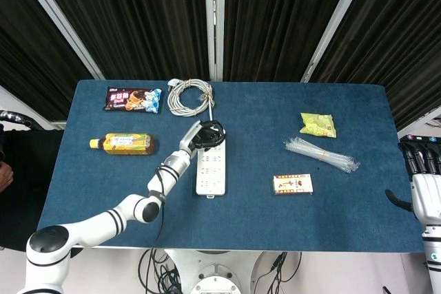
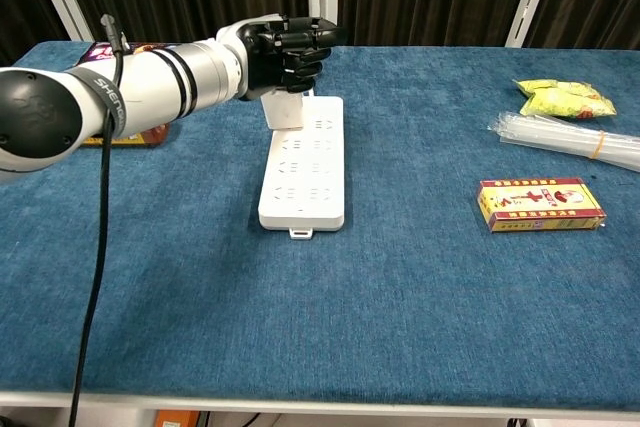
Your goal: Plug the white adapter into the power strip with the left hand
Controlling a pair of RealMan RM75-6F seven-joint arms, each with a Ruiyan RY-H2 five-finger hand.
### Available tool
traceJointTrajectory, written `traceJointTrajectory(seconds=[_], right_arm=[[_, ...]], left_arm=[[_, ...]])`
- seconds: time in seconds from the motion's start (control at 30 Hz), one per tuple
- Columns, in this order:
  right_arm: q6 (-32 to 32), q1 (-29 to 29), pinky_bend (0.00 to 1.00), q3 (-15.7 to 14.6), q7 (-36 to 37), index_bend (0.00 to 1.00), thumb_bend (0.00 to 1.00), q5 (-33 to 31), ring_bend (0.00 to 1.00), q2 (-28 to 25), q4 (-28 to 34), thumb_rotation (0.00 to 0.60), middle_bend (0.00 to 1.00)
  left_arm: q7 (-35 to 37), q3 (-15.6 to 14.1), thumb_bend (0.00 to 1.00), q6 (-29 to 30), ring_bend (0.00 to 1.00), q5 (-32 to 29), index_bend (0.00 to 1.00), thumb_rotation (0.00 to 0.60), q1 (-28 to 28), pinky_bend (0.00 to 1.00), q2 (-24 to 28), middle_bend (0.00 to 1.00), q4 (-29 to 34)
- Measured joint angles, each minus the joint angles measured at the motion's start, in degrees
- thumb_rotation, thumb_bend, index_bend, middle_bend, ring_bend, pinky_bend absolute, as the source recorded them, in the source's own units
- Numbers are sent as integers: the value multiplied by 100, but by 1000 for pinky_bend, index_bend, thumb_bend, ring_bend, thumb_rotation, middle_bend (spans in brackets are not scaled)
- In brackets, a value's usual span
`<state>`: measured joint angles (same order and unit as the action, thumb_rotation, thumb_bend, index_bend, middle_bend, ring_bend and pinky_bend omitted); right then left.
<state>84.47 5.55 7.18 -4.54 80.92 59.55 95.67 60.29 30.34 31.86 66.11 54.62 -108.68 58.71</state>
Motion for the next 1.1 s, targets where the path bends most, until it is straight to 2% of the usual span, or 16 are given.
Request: traceJointTrajectory(seconds=[0.7,0.9,1.0,1.1], right_arm=[[21,-29,0,-9,41,0,65,-6,0,-2,-21,600,98],[80,-61,0,-9,36,0,66,2,0,-19,-3,600,98],[98,-71,0,-10,52,0,66,14,0,-23,-1,600,98],[95,-74,0,-19,78,0,66,32,0,-27,-10,600,98]], left_arm=[[234,-144,580,-72,846,174,825,600,33,872,-72,869,-40],[317,4,579,127,834,234,815,600,35,864,37,852,82],[323,90,577,320,802,319,788,600,12,851,223,817,287],[274,118,569,530,732,464,688,600,-51,806,483,743,547]])
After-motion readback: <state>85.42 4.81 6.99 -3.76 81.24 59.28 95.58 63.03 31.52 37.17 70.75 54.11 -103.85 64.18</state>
